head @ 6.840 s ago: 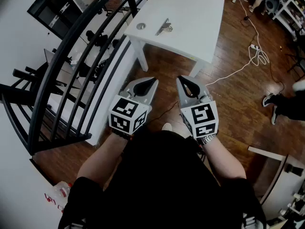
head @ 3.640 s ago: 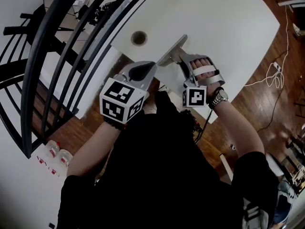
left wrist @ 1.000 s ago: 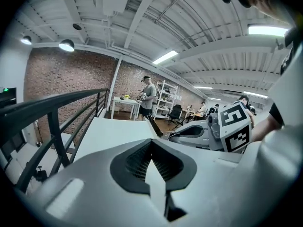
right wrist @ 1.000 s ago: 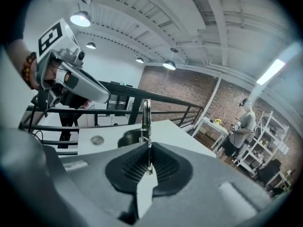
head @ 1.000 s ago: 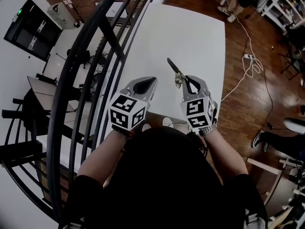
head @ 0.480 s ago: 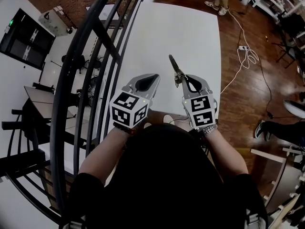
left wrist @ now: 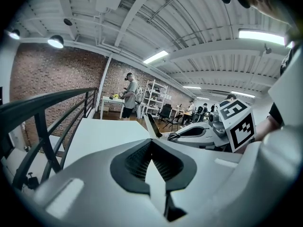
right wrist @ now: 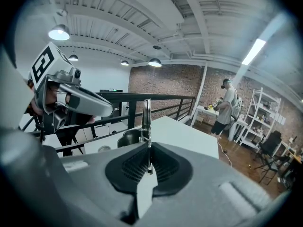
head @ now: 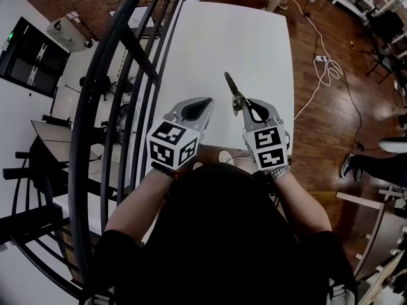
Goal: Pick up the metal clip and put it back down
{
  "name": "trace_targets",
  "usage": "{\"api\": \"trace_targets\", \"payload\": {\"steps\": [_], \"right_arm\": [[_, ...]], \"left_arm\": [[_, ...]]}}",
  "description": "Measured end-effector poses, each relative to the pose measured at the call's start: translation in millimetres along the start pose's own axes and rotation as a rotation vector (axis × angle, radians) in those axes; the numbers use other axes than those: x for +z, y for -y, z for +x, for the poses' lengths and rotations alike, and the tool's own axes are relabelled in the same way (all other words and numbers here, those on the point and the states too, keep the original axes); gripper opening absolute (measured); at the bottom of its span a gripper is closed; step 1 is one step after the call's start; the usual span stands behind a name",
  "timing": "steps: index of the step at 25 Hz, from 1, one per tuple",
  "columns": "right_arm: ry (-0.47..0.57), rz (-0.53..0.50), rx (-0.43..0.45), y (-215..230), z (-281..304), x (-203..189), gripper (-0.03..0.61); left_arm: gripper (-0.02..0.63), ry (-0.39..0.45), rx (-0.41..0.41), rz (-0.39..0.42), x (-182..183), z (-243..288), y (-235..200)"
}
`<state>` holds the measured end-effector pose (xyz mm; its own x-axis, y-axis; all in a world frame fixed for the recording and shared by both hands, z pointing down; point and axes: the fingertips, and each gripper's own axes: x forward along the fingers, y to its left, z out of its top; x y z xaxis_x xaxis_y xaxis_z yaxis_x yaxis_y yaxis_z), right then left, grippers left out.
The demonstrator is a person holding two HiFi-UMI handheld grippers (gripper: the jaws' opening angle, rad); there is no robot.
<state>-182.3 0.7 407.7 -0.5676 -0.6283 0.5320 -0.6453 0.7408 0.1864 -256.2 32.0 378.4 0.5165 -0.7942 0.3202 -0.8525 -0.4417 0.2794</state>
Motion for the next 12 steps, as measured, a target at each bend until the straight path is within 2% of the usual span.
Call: {"api": "trace_targets", "payload": {"steps": [12], "right_arm": [[-0.011, 0.02, -0.037, -5.6, -5.2, -3.8, -0.006]], "left_arm": [[0.017, -0.028, -0.044, 0.011, -8.9, -3.0, 4.3]]}}
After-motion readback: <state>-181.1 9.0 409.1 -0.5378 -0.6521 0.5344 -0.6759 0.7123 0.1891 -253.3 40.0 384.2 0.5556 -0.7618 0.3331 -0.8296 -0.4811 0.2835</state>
